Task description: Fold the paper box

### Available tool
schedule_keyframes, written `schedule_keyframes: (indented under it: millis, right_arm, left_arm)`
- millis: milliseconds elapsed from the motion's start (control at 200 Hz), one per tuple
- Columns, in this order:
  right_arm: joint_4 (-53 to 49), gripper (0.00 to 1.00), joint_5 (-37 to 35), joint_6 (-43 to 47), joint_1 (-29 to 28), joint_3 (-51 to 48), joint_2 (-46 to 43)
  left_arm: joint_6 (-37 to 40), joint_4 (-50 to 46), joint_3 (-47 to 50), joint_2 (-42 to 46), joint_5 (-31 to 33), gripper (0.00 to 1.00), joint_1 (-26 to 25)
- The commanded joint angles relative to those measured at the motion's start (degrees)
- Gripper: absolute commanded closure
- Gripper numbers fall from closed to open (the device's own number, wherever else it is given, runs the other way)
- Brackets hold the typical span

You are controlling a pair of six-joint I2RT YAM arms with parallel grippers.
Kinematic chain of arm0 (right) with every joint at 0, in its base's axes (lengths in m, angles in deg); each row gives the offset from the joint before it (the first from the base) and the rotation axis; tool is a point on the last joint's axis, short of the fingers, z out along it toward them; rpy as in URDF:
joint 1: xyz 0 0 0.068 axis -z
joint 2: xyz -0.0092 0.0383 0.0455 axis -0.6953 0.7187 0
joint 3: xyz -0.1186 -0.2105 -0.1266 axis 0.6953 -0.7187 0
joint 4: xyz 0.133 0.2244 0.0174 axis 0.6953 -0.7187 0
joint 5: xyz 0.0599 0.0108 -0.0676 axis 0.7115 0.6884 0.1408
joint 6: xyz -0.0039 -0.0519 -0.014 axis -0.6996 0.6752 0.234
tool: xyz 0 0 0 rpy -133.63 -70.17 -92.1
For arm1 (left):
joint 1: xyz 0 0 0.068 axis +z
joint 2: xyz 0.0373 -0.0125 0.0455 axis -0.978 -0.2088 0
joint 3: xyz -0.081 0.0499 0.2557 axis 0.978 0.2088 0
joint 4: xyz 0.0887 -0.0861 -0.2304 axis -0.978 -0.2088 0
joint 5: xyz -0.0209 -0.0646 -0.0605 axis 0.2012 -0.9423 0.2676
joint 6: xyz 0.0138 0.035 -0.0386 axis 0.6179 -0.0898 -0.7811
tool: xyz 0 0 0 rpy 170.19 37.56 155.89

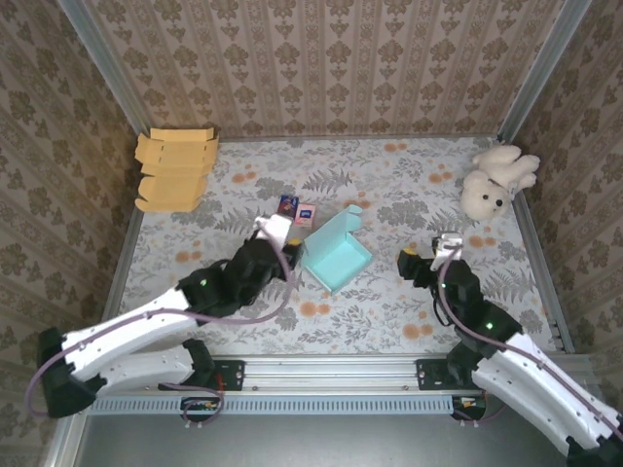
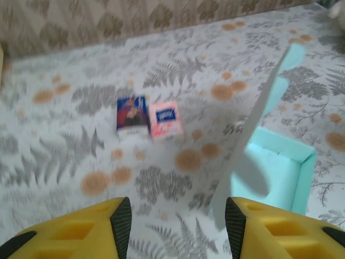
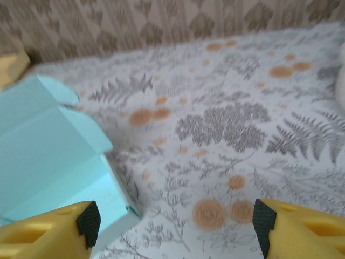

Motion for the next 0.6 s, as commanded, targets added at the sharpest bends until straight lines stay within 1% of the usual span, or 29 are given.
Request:
schedule_keyframes:
  millis: [0, 110, 255, 370, 465, 595]
  right_arm:
    - [5.3, 0.21, 4.2, 0.4, 0.7, 4.2, 8.1]
    - [7.9, 0.19, 10.3, -0.6, 3.0, 8.2, 19.1]
    - [14.5, 0.19, 18.4, -2.6, 5.9, 9.9, 29.3]
    - [22.2, 0.19, 23.8, -5.0, 7.7, 8.0, 34.3]
    - [27.4, 0.19, 27.0, -6.0, 8.3, 6.8, 37.6]
    - [31.7, 0.19, 30.3, -6.7, 8.5, 6.3, 40.6]
  left_arm:
    - [-12.6, 4.3, 7.2, 3.3, -2.2, 0.48, 0.9]
    - [-15.2, 8.1, 10.9, 0.5, -5.7, 0.48, 1.4]
    - [-18.3, 15.7, 13.7, -7.7, -6.4, 0.50, 1.9]
    - [-20.7, 23.7, 15.7, -14.0, -8.2, 0.50, 2.7]
    - [-22.8, 31.5, 17.1, -18.6, -11.5, 0.51, 3.9]
    - [-26.2, 39.4, 17.8, -25.4, -16.5, 0.52, 5.7]
